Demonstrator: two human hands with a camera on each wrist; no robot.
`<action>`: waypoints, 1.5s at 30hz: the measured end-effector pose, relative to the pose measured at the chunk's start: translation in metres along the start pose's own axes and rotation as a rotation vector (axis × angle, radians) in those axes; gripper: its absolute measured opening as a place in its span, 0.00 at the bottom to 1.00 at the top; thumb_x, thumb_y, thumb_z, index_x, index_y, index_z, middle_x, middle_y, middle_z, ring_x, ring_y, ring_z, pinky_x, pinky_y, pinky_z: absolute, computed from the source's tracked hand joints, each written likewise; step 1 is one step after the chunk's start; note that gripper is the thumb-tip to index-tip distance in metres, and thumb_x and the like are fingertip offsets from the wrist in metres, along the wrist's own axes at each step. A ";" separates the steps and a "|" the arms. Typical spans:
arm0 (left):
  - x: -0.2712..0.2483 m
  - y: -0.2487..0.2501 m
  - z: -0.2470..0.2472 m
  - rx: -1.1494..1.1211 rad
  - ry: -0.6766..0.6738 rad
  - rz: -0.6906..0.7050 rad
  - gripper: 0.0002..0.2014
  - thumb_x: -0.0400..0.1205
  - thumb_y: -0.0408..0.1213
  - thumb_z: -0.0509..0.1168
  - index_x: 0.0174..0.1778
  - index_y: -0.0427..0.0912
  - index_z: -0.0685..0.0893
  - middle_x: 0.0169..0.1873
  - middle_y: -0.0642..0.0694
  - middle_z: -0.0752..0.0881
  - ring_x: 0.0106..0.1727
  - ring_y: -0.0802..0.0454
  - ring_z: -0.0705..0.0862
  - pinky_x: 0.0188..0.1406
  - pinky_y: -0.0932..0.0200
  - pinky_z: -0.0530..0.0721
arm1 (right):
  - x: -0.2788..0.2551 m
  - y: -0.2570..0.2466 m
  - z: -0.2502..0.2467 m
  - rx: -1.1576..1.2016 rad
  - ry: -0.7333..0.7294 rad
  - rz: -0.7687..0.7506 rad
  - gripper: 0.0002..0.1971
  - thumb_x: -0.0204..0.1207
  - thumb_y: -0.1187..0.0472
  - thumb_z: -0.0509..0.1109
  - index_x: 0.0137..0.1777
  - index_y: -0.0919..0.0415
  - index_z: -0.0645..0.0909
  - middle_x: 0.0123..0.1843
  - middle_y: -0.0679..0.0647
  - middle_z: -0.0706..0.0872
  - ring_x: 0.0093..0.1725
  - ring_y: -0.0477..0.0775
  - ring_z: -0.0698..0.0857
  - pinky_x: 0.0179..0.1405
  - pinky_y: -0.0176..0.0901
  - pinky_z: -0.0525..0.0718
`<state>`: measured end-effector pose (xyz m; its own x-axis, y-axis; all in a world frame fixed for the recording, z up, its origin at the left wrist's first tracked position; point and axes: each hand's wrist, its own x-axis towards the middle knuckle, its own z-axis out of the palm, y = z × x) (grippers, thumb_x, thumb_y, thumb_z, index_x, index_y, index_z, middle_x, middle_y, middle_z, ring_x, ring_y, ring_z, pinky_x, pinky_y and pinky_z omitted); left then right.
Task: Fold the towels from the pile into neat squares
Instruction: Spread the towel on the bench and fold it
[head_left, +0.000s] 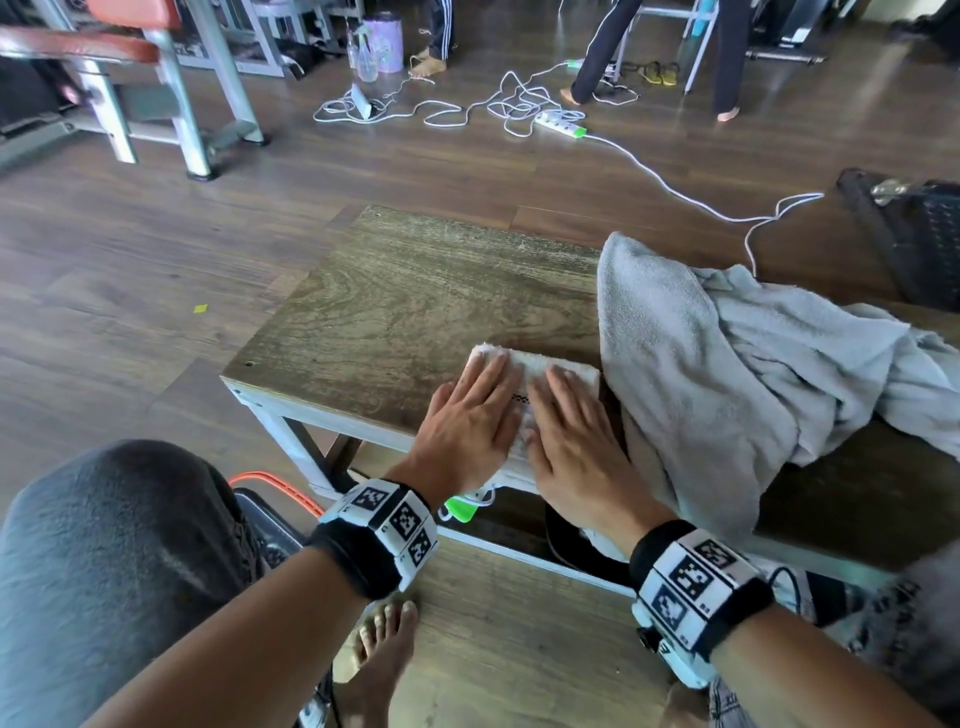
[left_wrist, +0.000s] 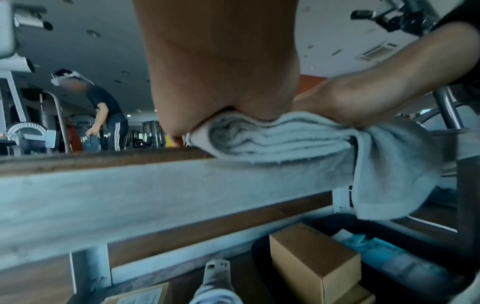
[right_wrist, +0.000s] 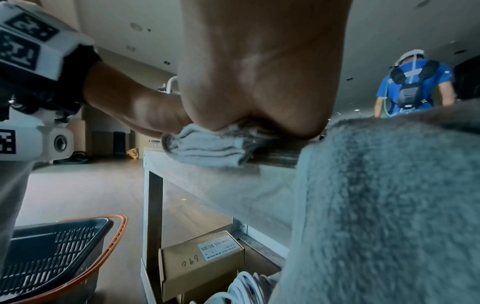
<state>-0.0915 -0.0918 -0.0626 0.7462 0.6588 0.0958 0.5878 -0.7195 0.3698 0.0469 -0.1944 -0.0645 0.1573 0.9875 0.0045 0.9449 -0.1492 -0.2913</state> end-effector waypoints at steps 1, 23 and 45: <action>0.000 -0.001 0.003 0.017 -0.011 -0.018 0.28 0.90 0.52 0.44 0.87 0.53 0.50 0.87 0.53 0.47 0.87 0.54 0.41 0.84 0.46 0.56 | 0.000 0.000 0.002 -0.013 -0.014 0.011 0.39 0.79 0.41 0.33 0.90 0.56 0.45 0.91 0.55 0.39 0.89 0.52 0.37 0.88 0.50 0.38; 0.014 0.000 0.001 0.026 -0.040 0.028 0.27 0.90 0.47 0.46 0.87 0.49 0.54 0.87 0.52 0.52 0.87 0.57 0.46 0.83 0.42 0.56 | 0.021 0.003 -0.008 -0.037 -0.059 -0.013 0.37 0.82 0.43 0.35 0.90 0.59 0.45 0.91 0.51 0.44 0.89 0.49 0.41 0.89 0.55 0.43; 0.017 -0.008 -0.025 -0.127 0.057 -0.385 0.27 0.78 0.57 0.65 0.65 0.40 0.75 0.58 0.44 0.76 0.63 0.44 0.76 0.68 0.43 0.77 | 0.009 0.014 -0.023 0.060 -0.014 0.213 0.38 0.88 0.42 0.51 0.88 0.67 0.46 0.90 0.67 0.45 0.90 0.61 0.42 0.87 0.50 0.44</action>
<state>-0.0915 -0.0692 -0.0408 0.4588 0.8883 -0.0225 0.7748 -0.3875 0.4995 0.0686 -0.1890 -0.0461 0.3470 0.9347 -0.0764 0.8719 -0.3516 -0.3408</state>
